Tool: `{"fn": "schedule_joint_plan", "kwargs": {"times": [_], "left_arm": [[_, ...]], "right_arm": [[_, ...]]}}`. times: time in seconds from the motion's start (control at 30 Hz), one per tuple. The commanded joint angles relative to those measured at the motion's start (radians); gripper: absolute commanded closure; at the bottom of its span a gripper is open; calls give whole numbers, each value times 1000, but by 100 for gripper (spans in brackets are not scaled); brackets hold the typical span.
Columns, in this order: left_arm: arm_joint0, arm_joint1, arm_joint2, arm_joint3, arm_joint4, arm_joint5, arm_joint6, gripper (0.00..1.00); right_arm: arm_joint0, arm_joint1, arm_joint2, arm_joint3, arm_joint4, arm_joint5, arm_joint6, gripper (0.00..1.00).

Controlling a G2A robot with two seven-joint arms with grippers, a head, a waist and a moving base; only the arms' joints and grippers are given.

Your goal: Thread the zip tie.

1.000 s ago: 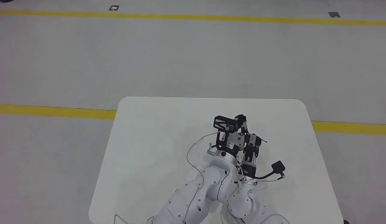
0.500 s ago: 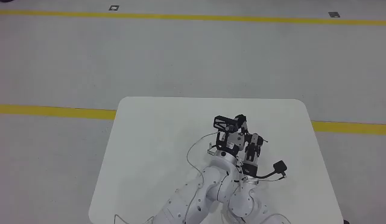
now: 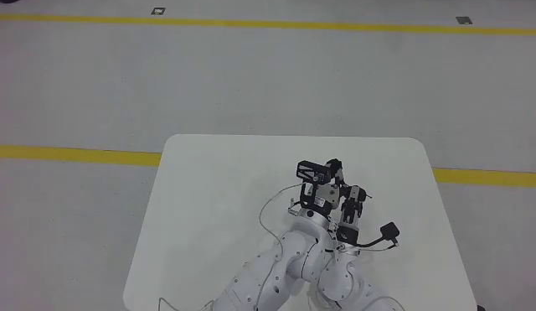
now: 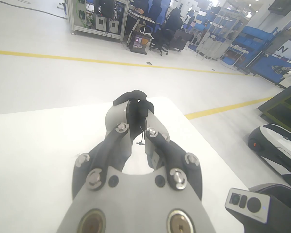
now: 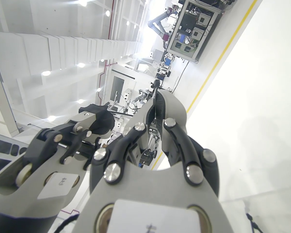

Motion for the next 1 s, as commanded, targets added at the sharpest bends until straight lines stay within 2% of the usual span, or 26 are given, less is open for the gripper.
{"fn": "schedule_joint_plan", "kwargs": {"times": [0.0, 0.17, 0.33, 0.47, 0.77, 0.97], "left_arm": [[0, 0, 0, 0, 0, 0, 0, 100], [-1, 3, 5, 7, 16, -15, -19, 100], [-16, 1, 26, 28, 35, -16, -55, 100], [-26, -3, 36, 38, 26, -17, -56, 100], [-13, 0, 41, 8, 12, -49, -36, 100], [-16, 1, 40, 19, 8, -50, -47, 100]], "right_arm": [[0, 0, 0, 0, -1, 0, 1, 100], [1, -2, -2, 1, -8, 0, 0, 100], [4, -4, -9, 9, -14, 0, -1, 100], [10, -7, -12, 23, -14, 0, -1, 100], [18, -14, -15, 38, -11, 0, -1, 100], [17, -16, -14, 36, -13, 0, -3, 100]]}}
